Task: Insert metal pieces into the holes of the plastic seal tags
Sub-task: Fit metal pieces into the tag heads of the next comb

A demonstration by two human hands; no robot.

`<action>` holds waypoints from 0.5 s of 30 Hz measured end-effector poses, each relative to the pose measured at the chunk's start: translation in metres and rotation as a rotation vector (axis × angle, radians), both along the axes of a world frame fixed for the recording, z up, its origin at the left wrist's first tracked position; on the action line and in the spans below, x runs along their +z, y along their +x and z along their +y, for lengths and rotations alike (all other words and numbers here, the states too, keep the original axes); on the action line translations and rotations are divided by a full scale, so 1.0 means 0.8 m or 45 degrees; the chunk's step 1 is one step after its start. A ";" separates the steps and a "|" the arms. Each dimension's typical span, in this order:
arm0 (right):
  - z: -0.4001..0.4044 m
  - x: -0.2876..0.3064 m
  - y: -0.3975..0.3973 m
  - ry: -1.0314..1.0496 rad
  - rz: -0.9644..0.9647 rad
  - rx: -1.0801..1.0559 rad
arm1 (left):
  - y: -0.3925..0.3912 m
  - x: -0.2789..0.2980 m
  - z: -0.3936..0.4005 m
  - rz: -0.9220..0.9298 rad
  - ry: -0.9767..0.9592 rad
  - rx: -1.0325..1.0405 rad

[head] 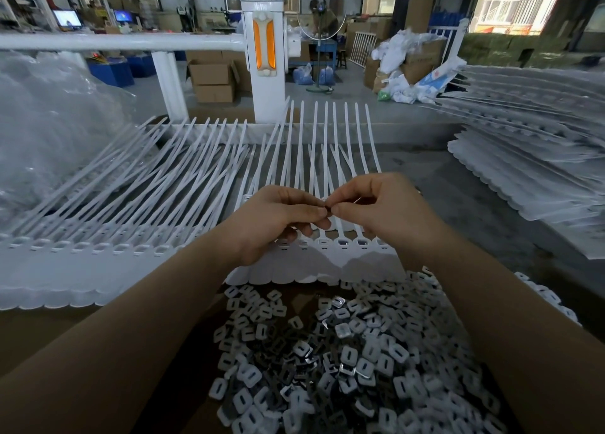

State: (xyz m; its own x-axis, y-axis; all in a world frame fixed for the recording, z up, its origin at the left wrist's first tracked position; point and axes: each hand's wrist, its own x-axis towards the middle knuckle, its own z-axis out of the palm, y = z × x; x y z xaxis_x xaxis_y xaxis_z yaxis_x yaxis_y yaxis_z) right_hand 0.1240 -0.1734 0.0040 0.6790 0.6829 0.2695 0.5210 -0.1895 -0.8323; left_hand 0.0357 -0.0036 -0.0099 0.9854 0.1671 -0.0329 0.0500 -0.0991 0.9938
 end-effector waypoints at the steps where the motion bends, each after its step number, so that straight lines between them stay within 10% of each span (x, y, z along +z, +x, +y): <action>1: 0.000 0.000 0.000 -0.001 0.002 0.005 | 0.000 0.000 0.001 -0.002 0.004 -0.002; 15: 0.002 -0.006 0.006 -0.070 0.141 -0.015 | 0.003 0.001 0.000 0.008 0.133 0.073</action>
